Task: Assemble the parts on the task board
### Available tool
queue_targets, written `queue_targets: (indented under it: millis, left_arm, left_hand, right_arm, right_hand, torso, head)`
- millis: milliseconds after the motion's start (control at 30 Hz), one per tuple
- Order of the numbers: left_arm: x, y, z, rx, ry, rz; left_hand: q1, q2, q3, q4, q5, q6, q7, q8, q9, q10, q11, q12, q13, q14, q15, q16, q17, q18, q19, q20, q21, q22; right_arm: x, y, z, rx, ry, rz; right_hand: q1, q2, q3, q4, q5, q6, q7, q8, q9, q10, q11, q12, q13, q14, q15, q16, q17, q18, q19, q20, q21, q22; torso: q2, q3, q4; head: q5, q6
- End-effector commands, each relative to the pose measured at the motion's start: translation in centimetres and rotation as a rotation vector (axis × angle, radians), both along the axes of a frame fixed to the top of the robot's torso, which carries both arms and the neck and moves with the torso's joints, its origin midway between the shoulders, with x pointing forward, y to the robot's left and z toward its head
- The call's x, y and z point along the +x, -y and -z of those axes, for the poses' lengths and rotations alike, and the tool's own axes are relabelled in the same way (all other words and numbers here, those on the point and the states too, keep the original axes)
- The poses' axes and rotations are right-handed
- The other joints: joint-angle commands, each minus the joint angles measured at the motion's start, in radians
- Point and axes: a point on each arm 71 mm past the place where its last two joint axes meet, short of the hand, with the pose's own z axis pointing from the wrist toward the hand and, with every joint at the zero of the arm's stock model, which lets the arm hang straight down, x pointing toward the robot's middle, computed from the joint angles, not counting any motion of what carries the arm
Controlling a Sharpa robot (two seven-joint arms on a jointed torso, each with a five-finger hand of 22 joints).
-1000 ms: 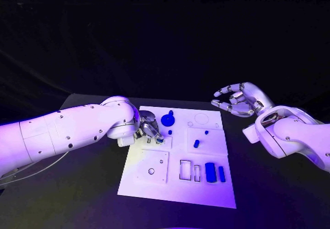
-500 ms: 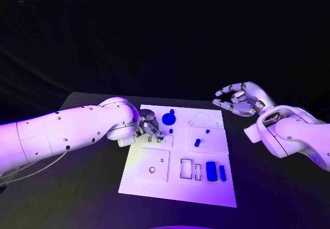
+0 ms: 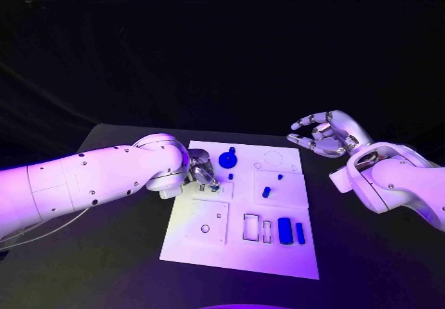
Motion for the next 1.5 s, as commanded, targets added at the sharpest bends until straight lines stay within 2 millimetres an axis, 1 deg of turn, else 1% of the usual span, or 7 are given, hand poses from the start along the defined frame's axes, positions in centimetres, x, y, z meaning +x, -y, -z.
queue_targets:
  millis: [33, 167, 433, 567, 1100, 1233, 1500]
  left_arm:
    - [-0.03, 0.09, 0.08, 0.03, 0.008, 0.012]
    - [-0.04, 0.06, 0.21, 0.043, 0.004, 0.015]
    - [-0.01, -0.04, 0.37, 0.057, 0.001, 0.017]
    - [-0.01, -0.11, 0.41, 0.064, 0.003, 0.019]
    - [-0.31, -0.07, 0.59, 0.087, -0.021, 0.049]
    - [-0.35, -0.08, 0.59, 0.087, -0.022, 0.051]
    - [-0.32, -0.08, 0.57, 0.083, -0.016, 0.045]
  left_hand:
    - [-0.007, 0.002, 0.18, -0.188, 0.004, 0.016, -0.009, 0.005, 0.002, 0.009, 0.0, 0.007, 0.003, 0.104, -0.007, 0.004, 0.263, -0.005, 0.023, -0.006, 0.005, 0.08]
    - [-0.008, 0.0, 0.18, -0.19, 0.008, 0.017, -0.01, 0.008, 0.003, 0.008, -0.001, 0.006, 0.0, 0.104, -0.007, 0.004, 0.263, -0.005, 0.023, -0.006, 0.005, 0.08]
    - [-0.01, -0.001, 0.179, -0.191, 0.01, 0.018, -0.01, 0.009, 0.004, 0.008, -0.002, 0.006, 0.0, 0.104, -0.008, 0.004, 0.263, -0.005, 0.023, -0.007, 0.005, 0.08]
    - [-0.01, -0.001, 0.179, -0.191, 0.01, 0.018, -0.01, 0.009, 0.004, 0.008, -0.002, 0.006, 0.0, 0.104, -0.008, 0.004, 0.263, -0.005, 0.023, -0.007, 0.005, 0.08]
    - [-0.013, -0.006, 0.176, -0.197, 0.013, 0.021, -0.013, 0.017, 0.007, 0.014, -0.004, 0.012, 0.006, 0.104, -0.009, 0.004, 0.263, -0.006, 0.025, -0.008, 0.007, 0.085]
    - [-0.013, -0.006, 0.176, -0.197, 0.014, 0.022, -0.013, 0.017, 0.007, 0.015, -0.004, 0.013, 0.007, 0.104, -0.01, 0.004, 0.263, -0.006, 0.025, -0.008, 0.008, 0.086]
    - [-0.014, -0.005, 0.176, -0.197, 0.014, 0.023, -0.014, 0.018, 0.007, 0.015, -0.005, 0.012, 0.006, 0.104, -0.01, 0.004, 0.263, -0.006, 0.025, -0.008, 0.007, 0.086]
  right_arm:
    - [-0.07, -0.14, 0.07, -0.01, 0.0, -0.017]
    - [-0.08, -0.12, 0.09, -0.01, 0.0, -0.016]
    - [-0.1, -0.09, 0.11, -0.009, -0.001, -0.015]
    - [-0.1, -0.07, 0.12, -0.009, -0.001, -0.014]
    - [-0.12, -0.03, 0.15, -0.009, -0.001, -0.014]
    - [-0.11, -0.03, 0.16, -0.009, -0.001, -0.013]
    - [-0.11, -0.03, 0.17, -0.009, -0.001, -0.013]
  right_hand:
    - [-0.004, 0.004, 0.004, 0.004, 0.006, 0.008, -0.002, 0.004, 0.0, 0.004, -0.005, -0.001, 0.151, 0.098, -0.009, -0.004, 0.237, -0.014, 0.106, -0.004, 0.005, 0.263]
    - [-0.004, 0.004, 0.004, 0.004, 0.006, 0.008, -0.002, 0.004, 0.0, 0.004, -0.005, -0.001, 0.151, 0.098, -0.009, -0.004, 0.237, -0.014, 0.106, -0.004, 0.005, 0.263]
    - [-0.008, 0.005, 0.004, 0.005, 0.008, 0.008, -0.003, 0.005, 0.0, 0.004, -0.005, -0.001, 0.151, 0.098, -0.009, -0.004, 0.238, -0.014, 0.106, -0.005, 0.005, 0.263]
    - [-0.008, 0.005, 0.004, 0.005, 0.008, 0.008, -0.003, 0.005, 0.0, 0.004, -0.005, -0.001, 0.151, 0.098, -0.009, -0.004, 0.238, -0.014, 0.106, -0.005, 0.005, 0.263]
    - [-0.011, 0.006, 0.004, 0.005, 0.01, 0.009, -0.003, 0.006, 0.0, 0.005, -0.006, 0.0, 0.152, 0.098, -0.01, -0.004, 0.237, -0.014, 0.106, -0.005, 0.005, 0.263]
    - [-0.011, 0.006, 0.004, 0.005, 0.01, 0.009, -0.003, 0.006, 0.0, 0.005, -0.006, 0.0, 0.152, 0.098, -0.01, -0.004, 0.237, -0.014, 0.106, -0.005, 0.005, 0.263]
    - [-0.011, 0.006, 0.004, 0.005, 0.01, 0.009, -0.003, 0.006, 0.0, 0.005, -0.006, 0.0, 0.152, 0.098, -0.01, -0.004, 0.237, -0.014, 0.106, -0.005, 0.005, 0.263]
  torso:
    - [0.001, 0.0001, -0.0006]
    - [0.0, 0.001, -0.0002]
    - [0.001, -0.0001, 0.0002]
    - [0.001, 0.0005, 0.0004]
    - [0.001, 0.0003, 0.0001]
    - [0.001, 0.0009, 0.0005]
    - [0.001, 0.0011, -0.0009]
  head:
    - [0.001, -0.001]
    - [0.0, 0.0]
    - [0.0, -0.002]
    - [0.001, -0.002]
    - [0.001, -0.007]
    - [0.001, -0.007]
    - [0.002, -0.007]
